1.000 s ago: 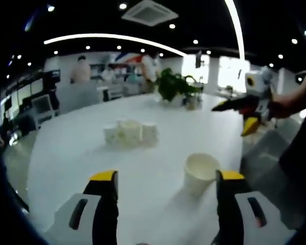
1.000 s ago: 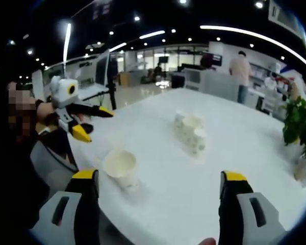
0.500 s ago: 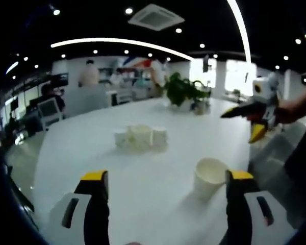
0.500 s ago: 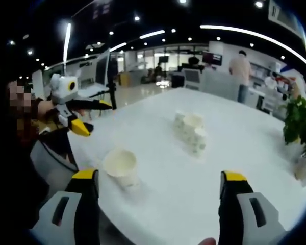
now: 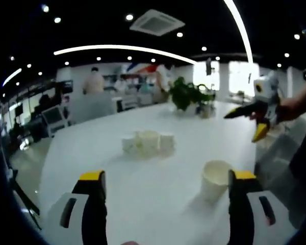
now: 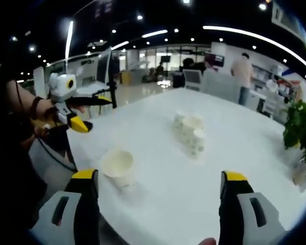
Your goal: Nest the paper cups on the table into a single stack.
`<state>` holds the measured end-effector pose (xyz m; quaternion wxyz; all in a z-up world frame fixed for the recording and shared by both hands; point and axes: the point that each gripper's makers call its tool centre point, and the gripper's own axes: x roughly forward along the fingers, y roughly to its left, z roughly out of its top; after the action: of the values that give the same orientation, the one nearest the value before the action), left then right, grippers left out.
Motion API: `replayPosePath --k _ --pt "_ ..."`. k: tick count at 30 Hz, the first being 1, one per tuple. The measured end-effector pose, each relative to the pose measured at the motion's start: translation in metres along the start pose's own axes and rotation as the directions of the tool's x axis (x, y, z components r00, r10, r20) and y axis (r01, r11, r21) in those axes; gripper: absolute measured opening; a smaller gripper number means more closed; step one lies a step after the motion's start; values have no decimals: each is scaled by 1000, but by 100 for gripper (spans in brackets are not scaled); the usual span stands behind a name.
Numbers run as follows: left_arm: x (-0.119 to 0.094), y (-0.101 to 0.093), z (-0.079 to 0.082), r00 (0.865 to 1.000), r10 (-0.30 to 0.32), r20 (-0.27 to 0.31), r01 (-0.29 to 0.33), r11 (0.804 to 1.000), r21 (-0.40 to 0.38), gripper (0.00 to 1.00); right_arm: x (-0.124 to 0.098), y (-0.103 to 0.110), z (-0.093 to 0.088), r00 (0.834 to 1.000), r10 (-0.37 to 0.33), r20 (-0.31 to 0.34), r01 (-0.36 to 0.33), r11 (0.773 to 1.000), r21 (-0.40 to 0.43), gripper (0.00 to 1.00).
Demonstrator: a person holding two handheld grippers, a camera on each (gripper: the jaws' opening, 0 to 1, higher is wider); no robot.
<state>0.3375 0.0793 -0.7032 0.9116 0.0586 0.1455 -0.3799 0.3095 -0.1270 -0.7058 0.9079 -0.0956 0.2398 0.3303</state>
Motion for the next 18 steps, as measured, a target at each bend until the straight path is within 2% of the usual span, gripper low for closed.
replayPosePath --k 10,18 --pt "2 2 -1 1000 7 -13 -7 1000 -2 99 19 -37 22 1000 -16 20 16 1000 12 96" --pt "9 1 -4 1000 3 -19 -3 1000 0 99 45 -71 27 999 -30 13 30 999 26 90"
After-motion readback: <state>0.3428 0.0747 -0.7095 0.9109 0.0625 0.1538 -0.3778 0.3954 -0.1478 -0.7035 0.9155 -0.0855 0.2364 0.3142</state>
